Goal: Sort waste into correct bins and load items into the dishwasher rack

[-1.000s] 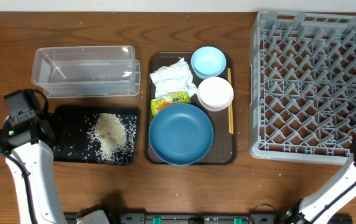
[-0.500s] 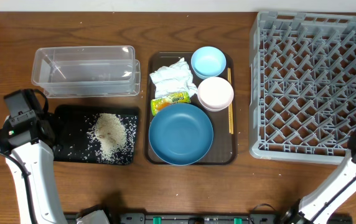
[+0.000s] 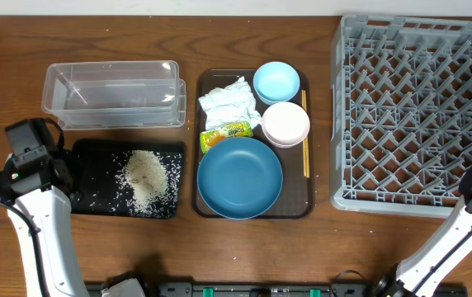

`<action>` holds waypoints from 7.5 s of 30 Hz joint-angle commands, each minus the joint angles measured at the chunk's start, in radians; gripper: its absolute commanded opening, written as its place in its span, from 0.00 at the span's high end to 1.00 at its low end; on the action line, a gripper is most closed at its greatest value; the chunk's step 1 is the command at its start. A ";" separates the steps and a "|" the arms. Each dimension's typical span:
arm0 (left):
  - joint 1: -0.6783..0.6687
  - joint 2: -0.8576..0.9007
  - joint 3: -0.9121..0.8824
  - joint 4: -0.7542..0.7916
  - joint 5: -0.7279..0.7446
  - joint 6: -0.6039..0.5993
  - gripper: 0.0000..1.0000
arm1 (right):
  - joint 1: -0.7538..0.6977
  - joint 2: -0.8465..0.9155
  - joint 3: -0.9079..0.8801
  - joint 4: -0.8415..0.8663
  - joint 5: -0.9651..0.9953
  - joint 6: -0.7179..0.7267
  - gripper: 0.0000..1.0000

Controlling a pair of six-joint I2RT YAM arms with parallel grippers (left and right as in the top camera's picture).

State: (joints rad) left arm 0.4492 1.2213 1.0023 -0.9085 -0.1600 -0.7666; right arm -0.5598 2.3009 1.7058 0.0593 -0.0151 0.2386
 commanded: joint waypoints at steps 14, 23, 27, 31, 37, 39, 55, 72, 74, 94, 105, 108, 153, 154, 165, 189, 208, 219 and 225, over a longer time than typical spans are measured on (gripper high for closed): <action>0.005 -0.001 0.018 0.001 -0.006 -0.010 0.09 | 0.006 -0.144 0.022 -0.111 -0.195 0.079 0.99; 0.005 -0.001 0.018 0.001 -0.006 -0.010 0.09 | 0.000 -0.221 0.022 -0.227 -0.304 0.079 0.99; 0.005 -0.001 0.018 0.001 -0.006 -0.010 0.09 | -0.011 -0.227 0.022 -0.243 -0.494 0.078 0.99; 0.005 -0.001 0.018 0.001 -0.006 -0.010 0.09 | -0.025 -0.227 0.022 -0.266 -0.535 0.078 0.99; 0.005 -0.001 0.018 0.001 -0.006 -0.010 0.09 | -0.035 -0.227 0.022 -0.239 -0.386 0.079 0.82; 0.005 -0.001 0.018 0.001 -0.006 -0.010 0.09 | -0.032 -0.227 0.022 -0.215 -0.343 0.079 0.81; 0.005 -0.001 0.018 0.001 -0.006 -0.010 0.09 | 0.004 -0.060 0.022 -0.054 0.007 0.083 0.95; 0.005 -0.001 0.018 0.001 -0.006 -0.010 0.09 | -0.002 -0.137 0.022 -0.322 0.071 0.097 0.99; 0.005 -0.001 0.018 0.001 -0.006 -0.010 0.09 | -0.002 -0.176 0.022 -0.381 0.118 0.130 0.99; 0.005 -0.001 0.018 0.001 -0.006 -0.010 0.09 | -0.001 -0.296 0.019 -0.299 0.026 0.183 0.94; 0.005 0.000 0.018 0.001 -0.006 -0.010 0.09 | 0.076 -0.297 0.019 -0.359 -0.747 0.055 0.92; 0.005 -0.001 0.018 0.001 -0.006 -0.010 0.09 | 0.145 -0.299 0.021 -0.331 -0.884 0.056 0.80; 0.005 -0.001 0.018 0.001 -0.006 -0.010 0.09 | 1.161 -0.282 -0.167 -0.838 0.231 0.388 0.46; 0.005 -0.001 0.018 0.001 -0.006 -0.010 0.09 | 1.160 -0.282 -0.179 -0.818 0.231 0.391 0.48; 0.005 -0.001 0.018 0.001 -0.006 -0.010 0.09 | 1.169 -0.240 -0.237 -0.704 0.220 0.397 0.51; 0.005 -0.001 0.018 0.001 -0.006 -0.010 0.09 | 1.159 -0.466 -0.211 -0.754 0.169 0.279 0.99; 0.005 -0.001 0.018 0.001 -0.006 -0.010 0.09 | 0.298 -0.715 -0.229 -0.838 -0.397 0.001 0.99; 0.005 0.000 0.018 0.001 -0.006 -0.010 0.09 | -0.116 -0.472 -0.231 -0.750 -1.062 -0.122 0.99; 0.005 -0.001 0.018 0.001 -0.006 -0.010 0.09 | -0.228 -0.289 -0.231 -0.630 -1.416 -0.124 0.99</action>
State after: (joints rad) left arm 0.4492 1.2213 1.0023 -0.9081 -0.1604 -0.7666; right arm -0.7509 1.9457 1.4799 -0.5835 -1.1732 0.1383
